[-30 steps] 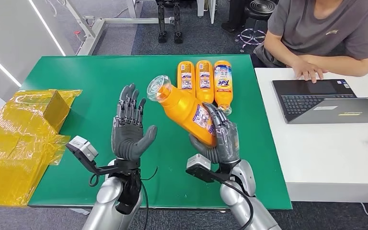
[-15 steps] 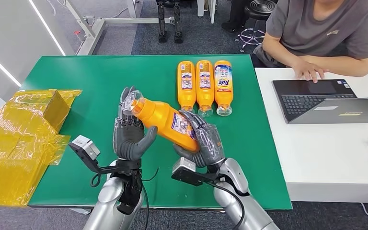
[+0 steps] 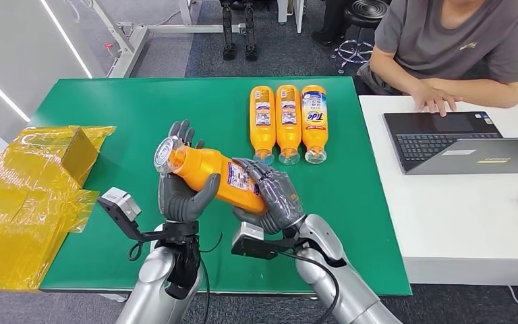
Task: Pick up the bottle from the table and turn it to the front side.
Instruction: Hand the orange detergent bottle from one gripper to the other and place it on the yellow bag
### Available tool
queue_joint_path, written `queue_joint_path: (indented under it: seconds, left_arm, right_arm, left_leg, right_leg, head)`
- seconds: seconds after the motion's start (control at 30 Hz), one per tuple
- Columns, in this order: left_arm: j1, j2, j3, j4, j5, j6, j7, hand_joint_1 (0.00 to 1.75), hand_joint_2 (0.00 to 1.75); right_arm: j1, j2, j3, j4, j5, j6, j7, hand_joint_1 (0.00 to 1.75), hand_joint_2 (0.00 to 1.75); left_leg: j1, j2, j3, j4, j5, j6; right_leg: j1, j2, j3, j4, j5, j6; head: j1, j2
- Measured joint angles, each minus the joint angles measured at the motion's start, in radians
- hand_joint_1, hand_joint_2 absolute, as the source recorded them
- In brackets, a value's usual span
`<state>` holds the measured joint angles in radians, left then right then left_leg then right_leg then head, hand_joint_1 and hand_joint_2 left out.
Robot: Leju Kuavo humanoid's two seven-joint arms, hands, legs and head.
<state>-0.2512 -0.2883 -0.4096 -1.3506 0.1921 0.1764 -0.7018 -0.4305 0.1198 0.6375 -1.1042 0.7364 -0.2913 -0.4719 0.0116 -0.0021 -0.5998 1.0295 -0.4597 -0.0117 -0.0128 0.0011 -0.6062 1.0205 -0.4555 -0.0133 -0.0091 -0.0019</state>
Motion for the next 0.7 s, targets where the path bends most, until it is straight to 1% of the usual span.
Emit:
queue_joint_path:
  seconds: [0.1, 0.23, 0.43, 0.5, 0.53, 0.57, 0.63, 0.67, 0.7]
  left_arm:
    - [0.000, 0.000, 0.008, 0.001, 0.000, 0.010, 0.000, 0.00, 1.75]
    - [0.002, 0.002, 0.016, 0.001, -0.012, 0.043, 0.000, 0.00, 1.75]
    - [0.014, 0.004, 0.025, 0.001, -0.018, 0.064, 0.000, 0.00, 1.75]
    - [0.018, 0.004, 0.027, 0.001, -0.019, 0.067, 0.000, 0.23, 1.75]
    - [0.019, 0.004, 0.029, 0.001, -0.020, 0.067, 0.000, 0.61, 1.75]
    - [0.021, 0.004, 0.030, 0.001, -0.021, 0.068, 0.000, 1.04, 1.75]
    - [0.022, 0.004, 0.033, 0.001, -0.023, 0.068, 0.000, 1.69, 1.75]
    - [0.022, 0.004, 0.034, 0.001, -0.024, 0.068, 0.000, 1.75, 1.75]
    - [0.022, 0.003, 0.034, 0.001, -0.026, 0.068, 0.000, 1.75, 1.75]
  right_arm:
    - [-0.014, 0.000, 0.013, 0.018, 0.009, 0.036, -0.001, 1.75, 1.75]
    - [-0.030, 0.000, 0.030, 0.052, 0.031, 0.073, 0.019, 1.75, 1.75]
    - [-0.050, 0.000, 0.048, 0.092, 0.043, 0.102, 0.027, 1.75, 1.75]
    - [-0.053, 0.000, 0.051, 0.098, 0.046, 0.108, 0.028, 1.75, 1.75]
    - [-0.054, 0.000, 0.052, 0.101, 0.048, 0.111, 0.029, 1.75, 1.75]
    - [-0.054, 0.000, 0.053, 0.103, 0.049, 0.112, 0.031, 1.75, 1.75]
    - [-0.056, 0.000, 0.056, 0.107, 0.051, 0.113, 0.035, 1.75, 1.75]
    - [-0.056, 0.000, 0.057, 0.109, 0.052, 0.112, 0.037, 1.75, 1.75]
    - [-0.056, 0.001, 0.057, 0.110, 0.053, 0.112, 0.039, 1.75, 1.75]
  left_leg:
    - [0.000, 0.000, 0.000, 0.000, 0.000, 0.000]
    - [0.000, 0.000, 0.000, 0.000, 0.000, 0.000]
    - [0.000, 0.000, 0.000, 0.000, 0.000, 0.000]
    - [0.000, 0.000, 0.000, 0.000, 0.000, 0.000]
    - [0.000, 0.000, 0.000, 0.000, 0.000, 0.000]
    - [0.000, 0.000, 0.000, 0.000, 0.000, 0.000]
    - [0.000, 0.000, 0.000, 0.000, 0.000, 0.000]
    - [0.000, 0.000, 0.000, 0.000, 0.000, 0.000]
    - [0.000, 0.000, 0.000, 0.000, 0.000, 0.000]
  right_leg:
    - [0.000, 0.000, 0.000, 0.000, 0.000, 0.000]
    - [0.000, 0.000, 0.000, 0.000, 0.000, 0.000]
    - [0.000, 0.000, 0.000, 0.000, 0.000, 0.000]
    - [0.000, 0.000, 0.000, 0.000, 0.000, 0.000]
    - [0.000, 0.000, 0.000, 0.000, 0.000, 0.000]
    - [0.000, 0.000, 0.000, 0.000, 0.000, 0.000]
    - [0.000, 0.000, 0.000, 0.000, 0.000, 0.000]
    - [0.000, 0.000, 0.000, 0.000, 0.000, 0.000]
    - [0.000, 0.000, 0.000, 0.000, 0.000, 0.000]
  head:
    - [0.000, 0.000]
    - [0.000, 0.000]
    - [0.000, 0.000]
    - [0.000, 0.000]
    - [0.000, 0.000]
    - [0.000, 0.000]
    - [0.000, 0.000]
    - [0.000, 0.000]
    - [0.000, 0.000]
